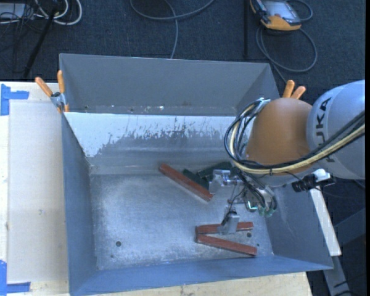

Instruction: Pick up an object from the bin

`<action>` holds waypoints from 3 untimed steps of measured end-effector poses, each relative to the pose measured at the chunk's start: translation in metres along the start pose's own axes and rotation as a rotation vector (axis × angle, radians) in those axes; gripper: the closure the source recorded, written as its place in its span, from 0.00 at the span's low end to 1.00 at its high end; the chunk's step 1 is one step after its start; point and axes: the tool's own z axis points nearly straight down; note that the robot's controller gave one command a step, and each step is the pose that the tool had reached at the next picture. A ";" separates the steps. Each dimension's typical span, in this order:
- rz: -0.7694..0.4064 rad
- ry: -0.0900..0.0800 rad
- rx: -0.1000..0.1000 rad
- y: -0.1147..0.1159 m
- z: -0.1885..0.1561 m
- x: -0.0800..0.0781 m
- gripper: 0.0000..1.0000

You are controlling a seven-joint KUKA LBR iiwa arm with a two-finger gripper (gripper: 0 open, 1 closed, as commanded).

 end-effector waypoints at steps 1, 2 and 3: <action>0.000 -0.007 0.000 0.000 -0.004 -0.002 0.00; -0.077 -0.008 0.001 -0.030 0.072 0.035 0.00; -0.091 -0.005 0.000 -0.038 0.007 0.026 0.00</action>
Offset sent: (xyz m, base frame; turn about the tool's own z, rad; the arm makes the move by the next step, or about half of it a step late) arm -0.0363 -0.0310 -0.0723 -0.0786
